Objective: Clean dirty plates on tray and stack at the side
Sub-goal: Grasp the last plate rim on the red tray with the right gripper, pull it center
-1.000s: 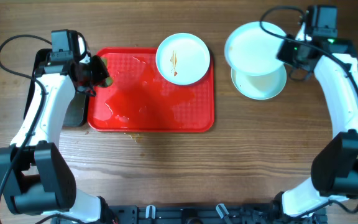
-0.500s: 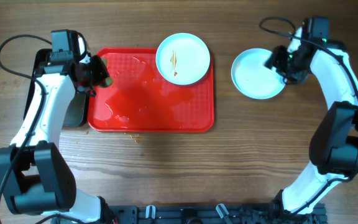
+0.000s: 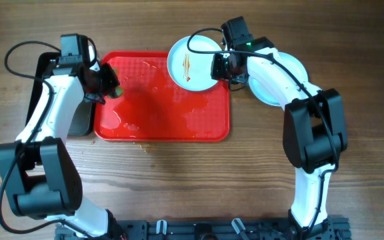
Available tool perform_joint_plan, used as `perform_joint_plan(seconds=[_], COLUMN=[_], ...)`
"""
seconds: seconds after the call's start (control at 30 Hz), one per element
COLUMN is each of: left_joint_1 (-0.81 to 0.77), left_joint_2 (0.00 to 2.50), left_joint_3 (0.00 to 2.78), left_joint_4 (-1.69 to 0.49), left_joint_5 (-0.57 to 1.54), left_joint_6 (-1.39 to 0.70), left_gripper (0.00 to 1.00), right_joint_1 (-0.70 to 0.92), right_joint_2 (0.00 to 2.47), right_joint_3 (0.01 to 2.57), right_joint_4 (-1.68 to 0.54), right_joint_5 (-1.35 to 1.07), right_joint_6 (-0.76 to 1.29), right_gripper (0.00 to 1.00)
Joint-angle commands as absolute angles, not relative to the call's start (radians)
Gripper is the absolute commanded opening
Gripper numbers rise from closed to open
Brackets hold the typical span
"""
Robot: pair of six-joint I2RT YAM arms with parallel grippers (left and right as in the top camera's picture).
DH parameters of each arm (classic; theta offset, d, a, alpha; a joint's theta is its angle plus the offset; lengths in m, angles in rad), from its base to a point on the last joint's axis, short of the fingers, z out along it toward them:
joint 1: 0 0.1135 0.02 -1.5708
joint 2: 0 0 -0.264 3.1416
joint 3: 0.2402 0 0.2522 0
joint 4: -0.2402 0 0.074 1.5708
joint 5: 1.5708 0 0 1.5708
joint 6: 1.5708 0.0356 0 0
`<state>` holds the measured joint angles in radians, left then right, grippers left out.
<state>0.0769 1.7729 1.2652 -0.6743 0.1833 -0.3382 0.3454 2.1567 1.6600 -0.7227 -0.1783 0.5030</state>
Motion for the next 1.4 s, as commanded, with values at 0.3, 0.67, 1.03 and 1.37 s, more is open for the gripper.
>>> perform_joint_plan(seconds=[0.3, 0.67, 1.03, 1.37], left_joint_1=[-0.043, -0.043, -0.043, -0.043], left_joint_2=[1.820, 1.820, 1.820, 1.820], left_joint_3=[1.262, 1.262, 1.262, 1.262], left_joint_4=[-0.717, -0.714, -0.716, -0.714], left_joint_5=[-0.058, -0.058, -0.058, -0.058], left_joint_6=[-0.383, -0.382, -0.382, -0.383], left_gripper=[0.04, 0.04, 0.04, 0.04], right_joint_1=[0.477, 0.480, 0.480, 0.484], right_joint_2=[2.239, 2.235, 2.363, 2.360], right_joint_3=[1.668, 1.780, 1.776, 1.776], right_joint_4=[-0.782, -0.664, -0.511, -0.813], right_joint_5=[-0.239, -0.211, -0.179, -0.321], right_joint_6=[0.549, 0.097, 0.126, 0.577], right_gripper=[0.11, 0.58, 0.33, 0.04])
